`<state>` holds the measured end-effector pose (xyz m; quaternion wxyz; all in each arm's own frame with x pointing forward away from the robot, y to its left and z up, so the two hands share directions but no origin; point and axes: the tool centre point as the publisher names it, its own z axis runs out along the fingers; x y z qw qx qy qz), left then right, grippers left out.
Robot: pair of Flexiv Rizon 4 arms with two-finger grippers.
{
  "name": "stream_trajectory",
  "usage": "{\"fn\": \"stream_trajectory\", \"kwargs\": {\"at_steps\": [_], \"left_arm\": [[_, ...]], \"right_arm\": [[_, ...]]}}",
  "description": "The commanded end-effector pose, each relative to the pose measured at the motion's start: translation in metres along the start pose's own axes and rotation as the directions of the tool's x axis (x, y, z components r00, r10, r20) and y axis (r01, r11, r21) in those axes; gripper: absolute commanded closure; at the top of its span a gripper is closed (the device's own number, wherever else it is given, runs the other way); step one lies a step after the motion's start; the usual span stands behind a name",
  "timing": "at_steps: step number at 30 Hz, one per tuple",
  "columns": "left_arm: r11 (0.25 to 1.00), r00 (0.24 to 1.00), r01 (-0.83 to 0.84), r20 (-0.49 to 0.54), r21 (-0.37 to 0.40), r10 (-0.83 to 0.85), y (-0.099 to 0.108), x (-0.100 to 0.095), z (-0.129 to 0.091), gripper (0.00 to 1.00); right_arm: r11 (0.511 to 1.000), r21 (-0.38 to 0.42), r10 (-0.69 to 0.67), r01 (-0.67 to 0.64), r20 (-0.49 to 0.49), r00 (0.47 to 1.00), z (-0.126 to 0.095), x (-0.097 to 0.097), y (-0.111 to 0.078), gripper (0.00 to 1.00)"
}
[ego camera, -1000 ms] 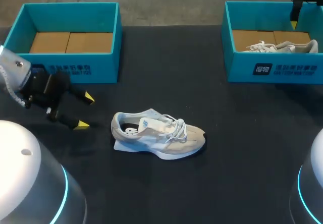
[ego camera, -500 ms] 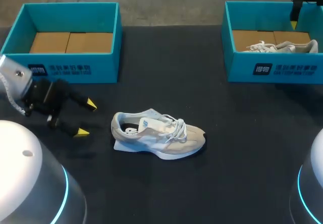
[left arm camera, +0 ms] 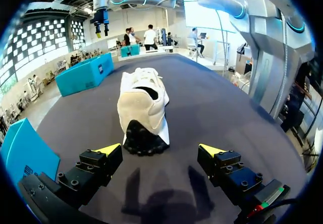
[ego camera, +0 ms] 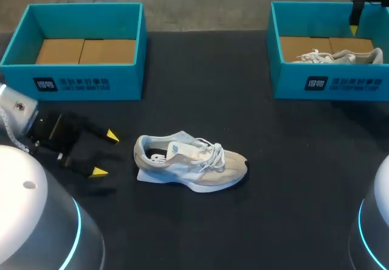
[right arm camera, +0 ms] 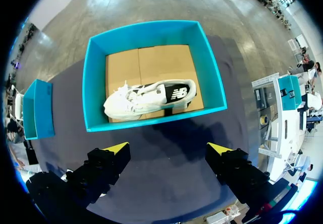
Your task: Take the shoe out of the shoebox, open the shoe tongue, remove and reinsert the insole, then place the shoe into the shoebox
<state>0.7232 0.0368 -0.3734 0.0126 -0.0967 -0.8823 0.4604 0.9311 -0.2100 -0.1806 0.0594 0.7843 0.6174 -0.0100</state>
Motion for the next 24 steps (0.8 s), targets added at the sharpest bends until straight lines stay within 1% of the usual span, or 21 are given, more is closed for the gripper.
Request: {"fn": "stream_trajectory", "kwargs": {"at_steps": [1, 2, 7, 8, 10, 14, 18, 22, 24], "left_arm": [[1.0, 1.0, 0.004, 0.011, 0.017, -0.004, 0.003, 0.0, 0.003, 0.0], [0.999, 0.999, 0.022, 0.027, 0.026, -0.022, 0.004, -0.003, 0.005, 0.0], [0.997, 0.998, 0.058, 0.036, 0.051, -0.06, 0.006, -0.008, 0.008, 0.0], [0.996, 0.997, 0.062, 0.046, 0.07, -0.065, 0.006, -0.01, 0.007, 0.0], [0.993, 0.997, 0.067, 0.033, 0.101, -0.07, 0.01, -0.012, 0.008, 0.0], [0.987, 0.997, 0.069, 0.033, 0.147, -0.074, 0.017, -0.016, 0.011, 0.0], [0.985, 0.996, 0.063, 0.045, 0.159, -0.071, 0.018, -0.02, 0.015, 0.0], [0.974, 0.996, 0.087, -0.009, 0.211, -0.087, 0.015, -0.027, 0.017, 0.0], [0.974, 0.996, 0.087, -0.009, 0.211, -0.087, 0.015, -0.027, 0.017, 0.0]], "right_arm": [[1.0, 0.0, 0.0, 0.0, 0.001, 1.0, 0.0, 0.0, 0.0, 0.0], [1.0, 0.0, 0.0, 0.0, 0.001, 1.0, 0.0, 0.0, 0.0, 0.0], [1.0, 0.0, 0.0, 0.0, 0.001, 1.0, 0.0, 0.0, 0.0, 0.0], [1.0, 0.0, 0.0, 0.0, 0.001, 1.0, 0.0, 0.0, 0.0, 0.0], [1.0, 0.0, 0.0, 0.0, 0.001, 1.0, 0.0, 0.0, 0.0, 0.0], [1.0, 0.0, 0.0, 0.0, 0.001, 1.0, 0.0, 0.0, 0.0, 0.0], [1.0, 0.0, 0.0, 0.0, 0.001, 1.0, 0.0, 0.0, 0.0, 0.0], [1.0, 0.0, 0.0, 0.0, 0.001, 1.0, 0.0, 0.0, 0.0, 0.0], [1.0, 0.0, 0.0, 0.0, 0.001, 1.0, 0.0, 0.0, 0.0, 0.0]]}}
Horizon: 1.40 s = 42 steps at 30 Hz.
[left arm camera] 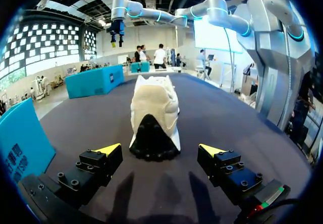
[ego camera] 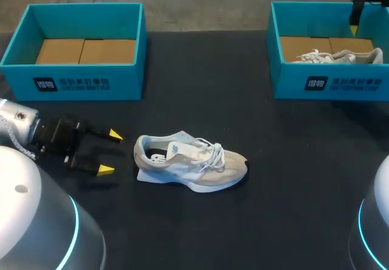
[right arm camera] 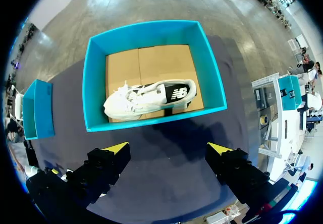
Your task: Take the shoe out of the shoebox, open the shoe tongue, remove and reinsert the insole, then place the shoe into the shoebox
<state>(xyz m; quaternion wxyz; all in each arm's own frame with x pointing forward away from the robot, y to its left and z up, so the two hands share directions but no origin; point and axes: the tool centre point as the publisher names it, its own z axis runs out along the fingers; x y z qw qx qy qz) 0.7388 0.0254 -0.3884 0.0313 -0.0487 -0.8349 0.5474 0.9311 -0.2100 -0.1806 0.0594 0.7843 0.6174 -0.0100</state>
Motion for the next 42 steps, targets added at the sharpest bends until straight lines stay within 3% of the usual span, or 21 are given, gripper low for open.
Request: {"fn": "stream_trajectory", "kwargs": {"at_steps": [1, 12, 18, 29, 42], "left_arm": [[1.0, 1.0, 0.0, -0.028, 0.009, 0.001, 0.005, -0.011, 0.0, 0.0], [1.0, 1.0, 0.0, -0.028, 0.009, 0.001, 0.005, -0.011, 0.0, 0.0], [0.992, 0.992, 0.103, 0.065, 0.077, -0.108, 0.01, -0.022, 0.003, 0.0], [0.994, 0.995, 0.079, 0.05, 0.071, -0.083, 0.007, -0.019, 0.007, 0.0], [0.993, 0.996, 0.084, 0.034, 0.081, -0.087, 0.005, -0.011, 0.028, 0.0]], "right_arm": [[1.0, 0.0, 0.0, 0.0, 0.001, 1.0, 0.0, 0.0, 0.0, 0.0], [1.0, 0.0, 0.0, 0.0, 0.001, 1.0, 0.0, 0.0, 0.0, 0.0], [1.0, 0.0, 0.0, 0.0, 0.001, 1.0, 0.0, 0.0, 0.0, 0.0], [1.0, 0.0, 0.0, 0.0, 0.001, 1.0, 0.0, 0.0, 0.0, 0.0], [1.0, 0.0, 0.0, 0.0, 0.001, 1.0, 0.0, 0.0, 0.0, 0.0]]}}
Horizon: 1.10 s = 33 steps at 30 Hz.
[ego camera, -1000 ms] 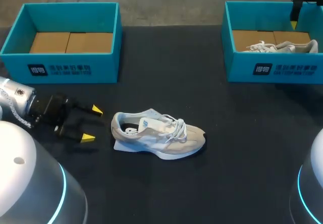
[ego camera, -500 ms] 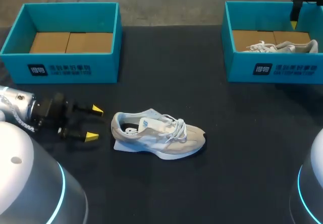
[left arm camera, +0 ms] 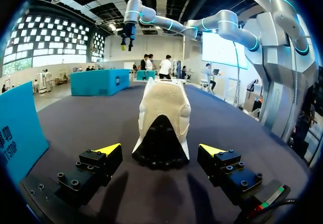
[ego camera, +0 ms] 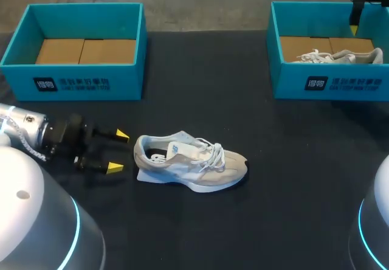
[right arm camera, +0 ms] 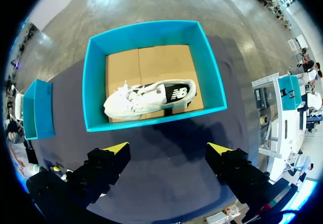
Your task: Take the shoe out of the shoebox, open the shoe tongue, remove and reinsert the insole, then place the shoe into the shoebox
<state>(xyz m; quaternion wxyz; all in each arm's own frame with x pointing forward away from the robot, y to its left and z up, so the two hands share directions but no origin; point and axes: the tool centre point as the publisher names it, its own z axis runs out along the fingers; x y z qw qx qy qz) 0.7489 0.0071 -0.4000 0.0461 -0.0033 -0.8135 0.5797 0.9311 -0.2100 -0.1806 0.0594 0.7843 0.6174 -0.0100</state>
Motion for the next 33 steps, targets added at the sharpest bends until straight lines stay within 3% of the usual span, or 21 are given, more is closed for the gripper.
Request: {"fn": "stream_trajectory", "kwargs": {"at_steps": [1, 19, 33], "left_arm": [[1.0, 1.0, -0.003, 0.011, -0.001, 0.003, 0.002, 0.001, 0.01, 0.0], [1.0, 1.0, -0.008, 0.004, -0.012, 0.008, -0.004, 0.008, 0.026, 0.0], [1.0, 1.0, 0.0, 0.014, -0.007, 0.001, -0.001, 0.01, 0.019, 0.0]], "right_arm": [[1.0, 0.0, 0.0, 0.0, 0.001, 1.0, 0.0, 0.0, 0.0, 0.0], [1.0, 0.0, 0.0, 0.0, 0.001, 1.0, 0.0, 0.0, 0.0, 0.0], [1.0, 0.0, 0.0, 0.0, 0.001, 1.0, 0.0, 0.0, 0.0, 0.0]]}}
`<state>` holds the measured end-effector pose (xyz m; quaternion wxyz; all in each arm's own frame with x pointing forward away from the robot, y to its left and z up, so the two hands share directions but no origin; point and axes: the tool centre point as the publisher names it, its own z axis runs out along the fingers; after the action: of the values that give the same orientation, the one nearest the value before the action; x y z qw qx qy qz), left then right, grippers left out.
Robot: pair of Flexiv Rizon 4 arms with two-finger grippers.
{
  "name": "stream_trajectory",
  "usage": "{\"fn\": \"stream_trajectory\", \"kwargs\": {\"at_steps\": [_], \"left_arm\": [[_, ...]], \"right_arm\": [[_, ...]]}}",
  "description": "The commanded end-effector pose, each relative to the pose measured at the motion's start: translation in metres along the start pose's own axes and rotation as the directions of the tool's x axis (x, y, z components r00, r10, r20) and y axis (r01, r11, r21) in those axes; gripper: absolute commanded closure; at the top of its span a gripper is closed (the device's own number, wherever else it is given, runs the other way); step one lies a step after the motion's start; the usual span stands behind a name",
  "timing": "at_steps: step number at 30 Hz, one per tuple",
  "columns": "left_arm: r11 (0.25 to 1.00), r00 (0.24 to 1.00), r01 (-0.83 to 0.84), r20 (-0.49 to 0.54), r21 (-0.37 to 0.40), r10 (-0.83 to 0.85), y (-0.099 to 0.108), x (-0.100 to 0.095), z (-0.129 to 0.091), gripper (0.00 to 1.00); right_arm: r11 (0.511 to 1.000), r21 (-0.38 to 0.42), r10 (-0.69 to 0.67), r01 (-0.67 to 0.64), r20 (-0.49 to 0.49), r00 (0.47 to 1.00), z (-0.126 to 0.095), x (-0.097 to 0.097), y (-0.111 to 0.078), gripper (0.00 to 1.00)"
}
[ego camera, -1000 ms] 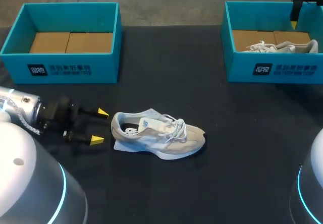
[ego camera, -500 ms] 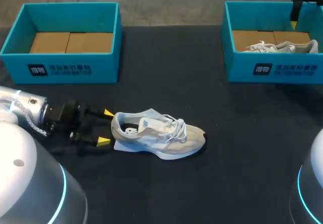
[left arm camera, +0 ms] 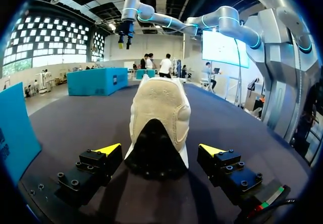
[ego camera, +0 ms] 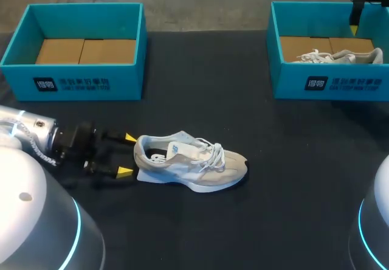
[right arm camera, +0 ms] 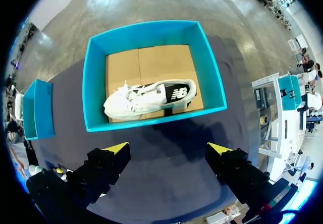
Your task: Take the shoe out of the shoebox, open the shoe tongue, remove and reinsert the insole, then place the shoe into the shoebox
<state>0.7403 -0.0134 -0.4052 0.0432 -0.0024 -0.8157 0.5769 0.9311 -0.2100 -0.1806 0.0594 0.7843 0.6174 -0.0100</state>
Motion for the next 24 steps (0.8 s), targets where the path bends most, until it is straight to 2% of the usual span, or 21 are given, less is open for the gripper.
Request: {"fn": "stream_trajectory", "kwargs": {"at_steps": [1, 6, 7, 11, 24], "left_arm": [[1.0, 1.0, 0.003, 0.009, 0.001, -0.003, 0.001, 0.003, -0.004, 0.0], [1.0, 1.0, 0.019, -0.001, -0.002, -0.019, 0.004, 0.005, -0.017, 0.0], [1.0, 1.0, 0.03, -0.008, 0.004, -0.03, 0.005, 0.004, -0.027, 0.0], [0.999, 0.999, 0.034, -0.015, 0.005, -0.034, 0.01, 0.001, -0.042, 0.0], [0.999, 0.999, 0.034, -0.018, -0.004, -0.034, 0.016, -0.002, -0.051, 0.0]], "right_arm": [[1.0, 0.0, 0.0, 0.0, 0.001, 1.0, 0.0, 0.0, 0.0, 0.0], [1.0, 0.0, 0.0, 0.0, 0.001, 1.0, 0.0, 0.0, 0.0, 0.0], [1.0, 0.0, 0.0, 0.0, 0.001, 1.0, 0.0, 0.0, 0.0, 0.0], [1.0, 0.0, 0.0, 0.0, 0.001, 1.0, 0.0, 0.0, 0.0, 0.0], [1.0, 0.0, 0.0, 0.0, 0.001, 1.0, 0.0, 0.0, 0.0, 0.0]]}}
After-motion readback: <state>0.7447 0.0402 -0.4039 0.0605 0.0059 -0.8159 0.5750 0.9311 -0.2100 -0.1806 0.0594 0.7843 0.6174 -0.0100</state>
